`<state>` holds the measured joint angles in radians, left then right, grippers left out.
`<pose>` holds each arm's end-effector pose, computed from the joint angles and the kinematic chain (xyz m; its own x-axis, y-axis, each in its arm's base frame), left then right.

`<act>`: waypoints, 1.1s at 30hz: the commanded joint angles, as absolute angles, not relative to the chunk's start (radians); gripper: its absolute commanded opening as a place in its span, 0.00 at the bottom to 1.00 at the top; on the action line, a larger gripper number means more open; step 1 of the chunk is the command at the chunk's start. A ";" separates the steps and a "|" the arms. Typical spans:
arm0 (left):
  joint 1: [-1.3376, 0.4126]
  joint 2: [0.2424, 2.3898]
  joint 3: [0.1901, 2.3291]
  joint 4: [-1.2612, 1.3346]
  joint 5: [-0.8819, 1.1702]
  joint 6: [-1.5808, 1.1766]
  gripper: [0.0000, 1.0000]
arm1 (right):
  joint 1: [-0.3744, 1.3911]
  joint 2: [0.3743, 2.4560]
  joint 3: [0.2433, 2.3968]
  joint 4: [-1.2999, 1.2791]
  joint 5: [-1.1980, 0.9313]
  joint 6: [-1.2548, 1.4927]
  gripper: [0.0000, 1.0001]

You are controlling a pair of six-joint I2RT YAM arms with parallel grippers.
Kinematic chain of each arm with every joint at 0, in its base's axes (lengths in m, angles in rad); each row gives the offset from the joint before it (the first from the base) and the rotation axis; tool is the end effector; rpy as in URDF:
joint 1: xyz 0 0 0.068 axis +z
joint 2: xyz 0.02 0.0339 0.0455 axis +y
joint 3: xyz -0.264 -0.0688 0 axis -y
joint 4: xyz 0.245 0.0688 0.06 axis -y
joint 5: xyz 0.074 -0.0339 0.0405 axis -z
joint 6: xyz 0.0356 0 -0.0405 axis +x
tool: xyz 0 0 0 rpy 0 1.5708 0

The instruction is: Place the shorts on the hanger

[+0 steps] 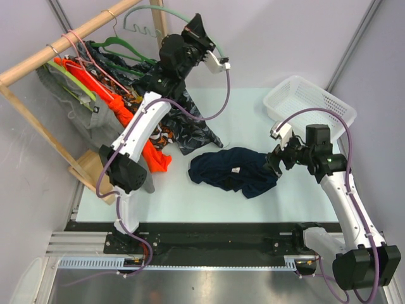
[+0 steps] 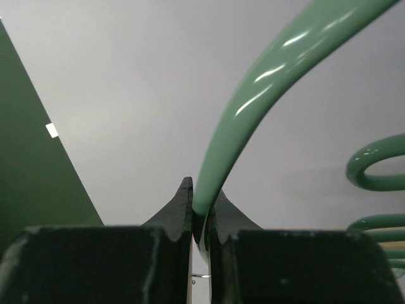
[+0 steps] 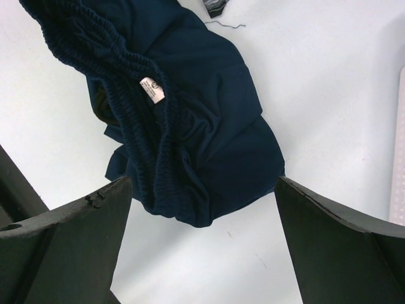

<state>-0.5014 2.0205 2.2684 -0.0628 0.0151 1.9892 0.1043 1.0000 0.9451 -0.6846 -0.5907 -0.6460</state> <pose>0.4077 -0.2241 0.4897 0.3855 0.8306 0.4019 -0.3480 -0.2725 0.8970 0.1986 0.0407 0.3123 -0.2368 -0.5275 -0.8159 -0.7993 0.5831 -0.1451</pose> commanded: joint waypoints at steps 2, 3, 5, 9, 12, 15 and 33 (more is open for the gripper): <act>-0.572 1.885 2.223 -0.015 0.002 2.655 0.00 | 0.087 0.948 0.991 -0.657 -0.637 -0.597 1.00; -0.583 1.875 2.203 -0.011 -0.024 2.649 0.00 | 0.086 0.940 0.992 -0.640 -0.640 -0.580 1.00; -0.616 1.850 2.145 -0.005 -0.031 2.617 0.00 | 0.084 0.914 0.992 -0.621 -0.656 -0.529 1.00; -0.660 1.773 2.025 0.046 -0.038 2.623 0.00 | 0.063 0.877 0.992 -0.557 -0.686 -0.428 1.00; -0.701 1.705 1.898 0.057 -0.064 2.648 0.00 | 0.019 0.867 0.994 -0.502 -0.725 -0.313 1.00; -0.755 1.657 1.792 0.051 -0.093 2.648 0.00 | -0.027 0.870 1.000 -0.438 -0.788 -0.194 1.00; -0.884 1.525 1.491 0.170 -0.020 2.548 0.01 | -0.055 0.833 1.057 -0.212 -0.940 0.032 0.97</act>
<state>-0.8833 1.5967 1.5208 0.0589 -0.0677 1.9888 -0.0547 0.8448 1.0107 -0.2581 -0.9051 0.0002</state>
